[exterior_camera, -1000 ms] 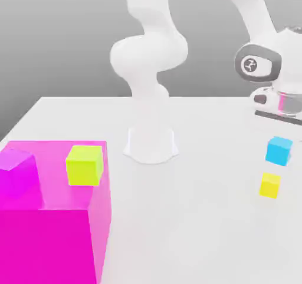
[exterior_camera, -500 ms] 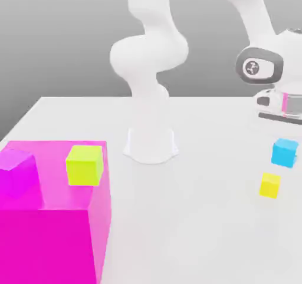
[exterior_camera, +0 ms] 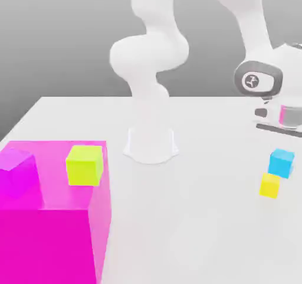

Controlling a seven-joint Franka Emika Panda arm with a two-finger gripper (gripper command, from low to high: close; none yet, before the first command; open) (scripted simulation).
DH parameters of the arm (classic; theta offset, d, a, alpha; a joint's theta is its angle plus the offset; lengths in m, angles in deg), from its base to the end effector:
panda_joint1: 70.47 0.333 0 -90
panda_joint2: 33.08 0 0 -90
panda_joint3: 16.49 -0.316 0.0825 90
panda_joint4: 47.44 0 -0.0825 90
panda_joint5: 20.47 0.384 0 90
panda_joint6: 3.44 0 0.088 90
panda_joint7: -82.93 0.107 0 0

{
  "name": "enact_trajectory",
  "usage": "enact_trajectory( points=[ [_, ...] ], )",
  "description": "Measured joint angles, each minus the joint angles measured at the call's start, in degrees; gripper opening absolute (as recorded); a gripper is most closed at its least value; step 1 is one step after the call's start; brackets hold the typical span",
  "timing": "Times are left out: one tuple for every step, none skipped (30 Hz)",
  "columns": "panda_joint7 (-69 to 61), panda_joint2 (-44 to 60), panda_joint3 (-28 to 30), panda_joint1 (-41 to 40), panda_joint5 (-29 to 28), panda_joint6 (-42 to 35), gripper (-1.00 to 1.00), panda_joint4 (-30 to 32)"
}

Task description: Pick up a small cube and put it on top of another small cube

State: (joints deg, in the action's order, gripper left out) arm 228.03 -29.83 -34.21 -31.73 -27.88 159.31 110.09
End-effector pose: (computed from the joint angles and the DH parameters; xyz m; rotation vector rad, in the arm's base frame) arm 0.2116 0.3350 0.2055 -2.3456 2.0264 -0.0246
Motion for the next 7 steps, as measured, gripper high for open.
enact_trajectory(
  points=[
    [0.3, 0.6, 0.0, -0.1, -0.4, 0.3, -1.00, 0.0],
    [0.6, 1.1, 0.2, 0.0, -0.8, 0.7, -1.00, 0.0],
    [0.8, 1.7, 0.3, 0.0, -1.1, 1.0, -1.00, 0.0],
    [1.1, 2.3, 0.5, 0.0, -1.5, 1.3, -1.00, 0.0],
    [1.3, 2.9, 0.6, 0.1, -1.8, 1.6, -1.00, 0.0],
    [1.5, 3.5, 0.8, 0.1, -2.0, 2.0, -1.00, 0.0],
    [1.7, 4.2, 0.9, 0.2, -2.2, 2.3, -1.00, 0.0]
  ],
)
